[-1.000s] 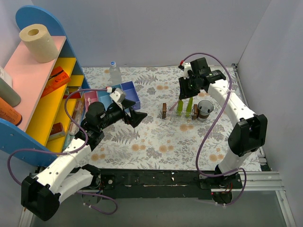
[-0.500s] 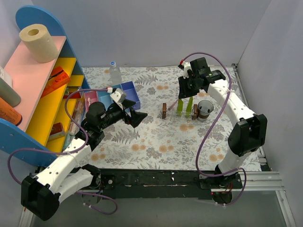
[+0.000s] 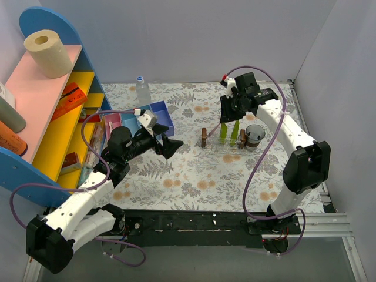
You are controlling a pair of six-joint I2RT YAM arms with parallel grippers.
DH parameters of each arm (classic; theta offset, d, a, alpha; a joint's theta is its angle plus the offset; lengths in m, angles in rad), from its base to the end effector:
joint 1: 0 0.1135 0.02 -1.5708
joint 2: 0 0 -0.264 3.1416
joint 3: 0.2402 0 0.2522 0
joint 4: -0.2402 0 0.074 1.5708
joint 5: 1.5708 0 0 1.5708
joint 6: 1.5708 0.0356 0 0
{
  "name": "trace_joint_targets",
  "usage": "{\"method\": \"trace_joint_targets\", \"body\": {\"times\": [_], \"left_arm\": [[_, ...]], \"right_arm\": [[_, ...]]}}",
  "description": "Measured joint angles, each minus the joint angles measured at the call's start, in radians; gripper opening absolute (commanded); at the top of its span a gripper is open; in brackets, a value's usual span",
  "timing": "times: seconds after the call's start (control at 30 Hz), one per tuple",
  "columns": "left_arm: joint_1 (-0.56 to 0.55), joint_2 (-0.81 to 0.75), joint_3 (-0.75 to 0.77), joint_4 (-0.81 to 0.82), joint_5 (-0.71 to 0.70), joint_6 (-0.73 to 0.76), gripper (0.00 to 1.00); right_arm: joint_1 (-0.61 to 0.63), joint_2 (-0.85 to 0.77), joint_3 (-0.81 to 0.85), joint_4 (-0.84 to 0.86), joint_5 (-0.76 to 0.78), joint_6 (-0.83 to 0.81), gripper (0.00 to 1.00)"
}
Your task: Prepare toiletry sets of a toothbrush and toothpaste on the tray
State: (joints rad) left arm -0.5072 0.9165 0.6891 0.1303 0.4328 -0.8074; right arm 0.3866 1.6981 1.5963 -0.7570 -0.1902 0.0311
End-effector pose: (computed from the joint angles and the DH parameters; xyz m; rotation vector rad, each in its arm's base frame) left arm 0.1827 -0.1186 0.3159 0.0864 1.8447 -1.3191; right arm 0.3443 0.1474 0.3277 -0.5190 2.3973 0.4177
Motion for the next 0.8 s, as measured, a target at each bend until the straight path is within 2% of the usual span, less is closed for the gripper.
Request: {"method": "trace_joint_targets", "body": {"times": [0.13,0.27,0.4,0.8], "left_arm": [[-0.003,0.003,0.0,-0.002,0.0,0.001,0.98],[-0.006,0.004,0.0,-0.004,0.0,0.002,0.98],[-0.007,0.004,0.0,-0.004,0.0,0.004,0.98],[-0.013,0.005,0.0,-0.009,-0.004,0.008,0.98]], "right_arm": [[0.0,0.002,-0.004,0.006,-0.003,0.004,0.03],[0.002,0.004,-0.004,0.013,-0.003,0.009,0.09],[0.002,0.005,-0.004,0.016,-0.003,0.011,0.21],[0.002,0.005,-0.004,0.017,0.002,0.015,0.43]]}}
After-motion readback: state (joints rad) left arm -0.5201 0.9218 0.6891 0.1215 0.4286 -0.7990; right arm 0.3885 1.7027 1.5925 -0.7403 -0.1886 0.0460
